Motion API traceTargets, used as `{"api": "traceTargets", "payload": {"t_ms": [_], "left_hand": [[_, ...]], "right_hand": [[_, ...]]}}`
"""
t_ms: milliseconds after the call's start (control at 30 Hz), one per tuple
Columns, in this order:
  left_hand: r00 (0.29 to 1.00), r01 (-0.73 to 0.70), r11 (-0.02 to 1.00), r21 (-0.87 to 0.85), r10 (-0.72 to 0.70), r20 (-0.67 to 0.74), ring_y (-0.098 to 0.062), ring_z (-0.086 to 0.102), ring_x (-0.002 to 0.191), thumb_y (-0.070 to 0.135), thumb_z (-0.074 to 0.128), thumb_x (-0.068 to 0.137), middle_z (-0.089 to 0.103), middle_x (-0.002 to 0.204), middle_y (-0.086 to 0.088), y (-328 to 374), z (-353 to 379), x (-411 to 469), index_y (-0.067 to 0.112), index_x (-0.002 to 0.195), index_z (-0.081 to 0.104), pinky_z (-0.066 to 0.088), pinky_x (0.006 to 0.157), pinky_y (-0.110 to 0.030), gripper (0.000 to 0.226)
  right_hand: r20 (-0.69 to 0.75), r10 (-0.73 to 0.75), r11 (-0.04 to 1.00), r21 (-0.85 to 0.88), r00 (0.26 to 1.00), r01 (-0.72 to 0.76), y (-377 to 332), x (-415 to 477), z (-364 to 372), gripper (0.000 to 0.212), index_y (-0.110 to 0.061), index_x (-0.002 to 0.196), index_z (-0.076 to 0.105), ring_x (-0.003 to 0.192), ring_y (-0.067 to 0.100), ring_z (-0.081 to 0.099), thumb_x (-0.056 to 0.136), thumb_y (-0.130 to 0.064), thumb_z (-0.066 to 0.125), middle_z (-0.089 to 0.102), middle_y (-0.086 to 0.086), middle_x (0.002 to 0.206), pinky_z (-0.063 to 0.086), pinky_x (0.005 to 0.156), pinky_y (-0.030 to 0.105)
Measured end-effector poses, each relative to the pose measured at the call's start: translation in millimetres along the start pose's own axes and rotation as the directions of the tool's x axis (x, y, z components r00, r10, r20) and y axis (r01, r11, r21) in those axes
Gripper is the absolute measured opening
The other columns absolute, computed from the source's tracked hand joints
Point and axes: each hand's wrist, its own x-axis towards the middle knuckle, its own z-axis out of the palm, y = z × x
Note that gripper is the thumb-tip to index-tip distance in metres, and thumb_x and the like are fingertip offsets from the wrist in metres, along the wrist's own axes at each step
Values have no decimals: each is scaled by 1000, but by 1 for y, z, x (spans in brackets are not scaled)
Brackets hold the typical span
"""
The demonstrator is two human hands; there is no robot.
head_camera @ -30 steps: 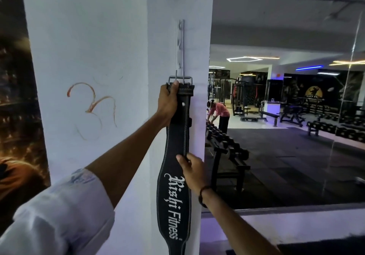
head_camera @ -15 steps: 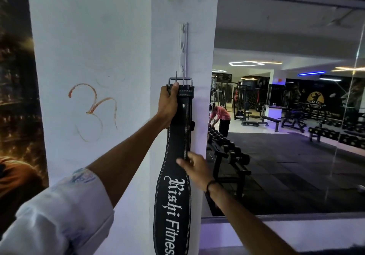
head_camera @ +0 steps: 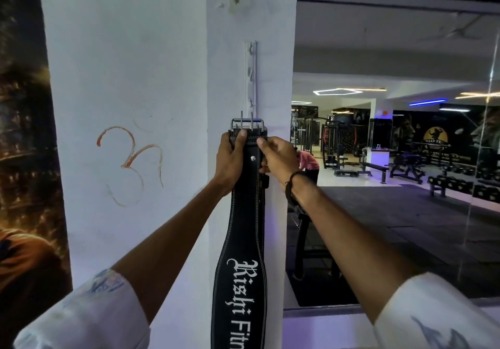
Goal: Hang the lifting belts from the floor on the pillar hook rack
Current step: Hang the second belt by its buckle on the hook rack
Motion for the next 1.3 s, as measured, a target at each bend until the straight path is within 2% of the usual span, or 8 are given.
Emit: {"api": "traceTargets", "payload": {"t_ms": [133,267,533,700,867,1033,1167,1300], "left_hand": [[993,-102,955,277,82,84,0,67,82,46,38,106,67,97,8,-39,-8,-51,20,122,48,56,75,-32,33],[952,-79,791,606,-120,281,-8,59,74,55,24,103,61,85,10,-97,-32,-126,35,91,42,49,69,-31,29],[994,-112,957,268,105,39,-24,67,104,56,34,102,68,118,-5,-16,-1,-13,27,136,34,52,88,-40,44],[992,-69,913,401,19,127,-13,69,80,55,28,104,70,102,1,-61,3,-63,25,127,41,55,71,-32,40],[978,-19,820,572,-103,180,-16,63,77,53,24,103,62,86,9,-109,-16,-130,28,102,41,36,55,-16,30],[989,-151,932,329,146,38,-16,68,84,50,35,104,63,98,14,-37,-6,-47,28,147,27,52,72,-35,49],[952,-297,925,237,266,153,-21,68,99,22,45,104,66,126,-9,12,-1,6,29,156,19,55,86,-33,58],[941,-220,960,173,162,296,-14,64,89,9,47,103,61,123,-11,17,-9,16,26,154,26,55,65,-20,58]], "right_hand": [[-114,-33,999,0,993,34,3,10,5,24,-8,97,65,58,15,53,95,-30,59,55,1,66,51,50,27],[-194,-55,998,-4,979,55,-1,22,-8,21,-11,87,64,68,22,53,93,-31,62,55,-1,67,53,69,49],[-121,-51,999,-23,991,48,-6,21,-5,24,-5,98,64,55,13,49,96,-28,59,51,0,65,46,44,23],[-187,-83,996,-3,979,84,-23,26,-11,16,-20,80,62,67,19,51,94,-27,61,57,0,72,48,65,40],[-196,-92,996,-4,976,94,-33,27,-24,30,6,102,61,59,12,47,97,-22,56,50,0,70,48,56,32],[-182,-94,996,-14,979,93,-18,27,-17,18,-10,96,66,65,14,52,96,-26,58,56,-4,72,53,74,46],[-188,-103,994,8,977,106,-12,25,-11,24,-12,114,61,71,8,57,95,-27,59,63,-2,85,56,76,40],[-175,-189,981,-70,966,179,-5,24,-19,46,-26,132,38,68,14,59,93,-25,61,63,6,83,51,64,32]]}}
